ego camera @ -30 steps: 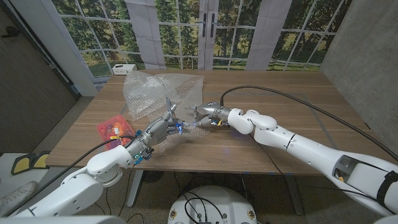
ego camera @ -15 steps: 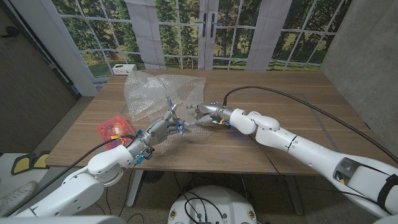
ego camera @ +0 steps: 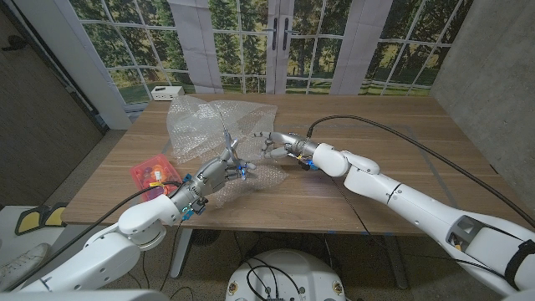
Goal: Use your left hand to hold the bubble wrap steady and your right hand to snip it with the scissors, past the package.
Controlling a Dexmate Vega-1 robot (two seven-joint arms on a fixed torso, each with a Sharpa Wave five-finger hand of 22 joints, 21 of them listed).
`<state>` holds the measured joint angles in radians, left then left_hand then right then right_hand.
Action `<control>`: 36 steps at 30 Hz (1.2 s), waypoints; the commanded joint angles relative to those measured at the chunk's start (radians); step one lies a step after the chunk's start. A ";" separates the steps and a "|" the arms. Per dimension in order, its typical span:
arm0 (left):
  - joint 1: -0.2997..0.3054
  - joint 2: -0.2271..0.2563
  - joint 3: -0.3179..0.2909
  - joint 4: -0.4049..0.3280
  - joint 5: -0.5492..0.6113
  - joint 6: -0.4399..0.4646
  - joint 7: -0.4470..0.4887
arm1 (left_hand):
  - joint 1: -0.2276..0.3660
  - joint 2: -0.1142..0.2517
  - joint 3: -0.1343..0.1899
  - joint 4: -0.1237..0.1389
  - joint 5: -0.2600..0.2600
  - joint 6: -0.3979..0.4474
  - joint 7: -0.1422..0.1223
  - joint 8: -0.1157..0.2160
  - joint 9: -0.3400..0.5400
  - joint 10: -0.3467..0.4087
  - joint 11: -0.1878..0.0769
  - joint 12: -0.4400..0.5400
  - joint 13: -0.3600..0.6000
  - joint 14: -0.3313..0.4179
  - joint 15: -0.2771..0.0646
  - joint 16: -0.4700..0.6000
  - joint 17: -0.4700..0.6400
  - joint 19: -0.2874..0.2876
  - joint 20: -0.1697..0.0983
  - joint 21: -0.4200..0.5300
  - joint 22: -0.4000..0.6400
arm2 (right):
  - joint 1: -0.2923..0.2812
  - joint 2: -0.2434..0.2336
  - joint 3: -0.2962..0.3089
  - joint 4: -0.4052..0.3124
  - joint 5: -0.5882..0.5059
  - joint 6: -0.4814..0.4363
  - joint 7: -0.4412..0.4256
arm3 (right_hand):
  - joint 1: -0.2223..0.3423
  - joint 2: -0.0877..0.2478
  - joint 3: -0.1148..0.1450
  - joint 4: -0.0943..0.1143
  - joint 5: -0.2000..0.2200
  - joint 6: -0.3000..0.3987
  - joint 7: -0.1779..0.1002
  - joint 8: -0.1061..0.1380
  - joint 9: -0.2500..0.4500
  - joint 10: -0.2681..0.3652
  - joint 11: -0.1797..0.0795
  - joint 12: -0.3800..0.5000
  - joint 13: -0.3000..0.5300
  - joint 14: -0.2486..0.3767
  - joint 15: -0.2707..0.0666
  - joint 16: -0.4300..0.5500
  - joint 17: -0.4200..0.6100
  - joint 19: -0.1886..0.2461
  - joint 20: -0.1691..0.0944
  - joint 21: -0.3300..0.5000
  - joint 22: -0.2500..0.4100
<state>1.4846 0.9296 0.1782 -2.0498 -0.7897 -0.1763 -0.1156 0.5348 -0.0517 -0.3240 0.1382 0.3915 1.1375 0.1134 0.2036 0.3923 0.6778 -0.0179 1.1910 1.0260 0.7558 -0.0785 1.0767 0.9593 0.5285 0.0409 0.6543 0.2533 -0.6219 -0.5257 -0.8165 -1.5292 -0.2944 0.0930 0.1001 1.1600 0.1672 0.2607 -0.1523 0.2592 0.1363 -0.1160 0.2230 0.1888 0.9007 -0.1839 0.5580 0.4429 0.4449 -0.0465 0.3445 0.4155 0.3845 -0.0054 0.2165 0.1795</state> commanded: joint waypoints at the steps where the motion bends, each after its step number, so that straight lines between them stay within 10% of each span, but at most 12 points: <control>1: -0.015 -0.001 0.007 0.002 -0.005 0.014 0.001 | 0.001 0.012 -0.006 0.002 -0.005 -0.021 0.057 0.005 0.000 0.052 -0.054 0.005 0.007 0.006 -0.006 0.002 -0.002 0.005 -0.002 0.001 0.003 | -0.027 0.014 0.060 -0.004 0.188 -0.022 -0.006 | 0.013 -0.001 0.004 -0.004 0.007 0.013 -0.001 -0.004 0.002 0.024 -0.015 0.040 0.026 0.020 -0.190 0.014 0.008 0.011 0.006 0.007 0.002; 36: -0.039 0.007 0.010 0.006 -0.006 0.031 0.005 | 0.001 0.015 -0.006 0.001 -0.009 -0.021 0.058 0.005 0.002 0.053 -0.052 0.009 0.007 0.004 -0.007 0.008 -0.001 0.003 0.004 0.003 0.007 | -0.087 0.038 0.100 -0.057 0.266 -0.006 -0.189 | 0.061 -0.016 0.013 -0.011 0.085 0.131 -0.017 0.001 0.010 0.008 -0.002 0.113 0.079 0.130 -0.192 0.060 0.083 0.056 0.024 0.027 0.012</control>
<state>1.4531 0.9337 0.1868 -2.0432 -0.7946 -0.1532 -0.1120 0.5347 -0.0436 -0.3225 0.1370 0.3859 1.1375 0.1134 0.2031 0.3922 0.6777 -0.0179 1.1949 1.0289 0.7558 -0.0785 1.0767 0.9565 0.5285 0.0409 0.6543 0.2581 -0.6908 -0.4929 -0.7219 -1.5669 -0.0053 0.0854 -0.0175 1.2051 0.1488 0.2692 -0.1629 0.3369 0.2560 -0.1326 0.2230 0.1934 0.9057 -0.1784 0.5582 0.4429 0.5629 -0.0537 0.3997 0.4933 0.4291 0.0179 0.2368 0.1888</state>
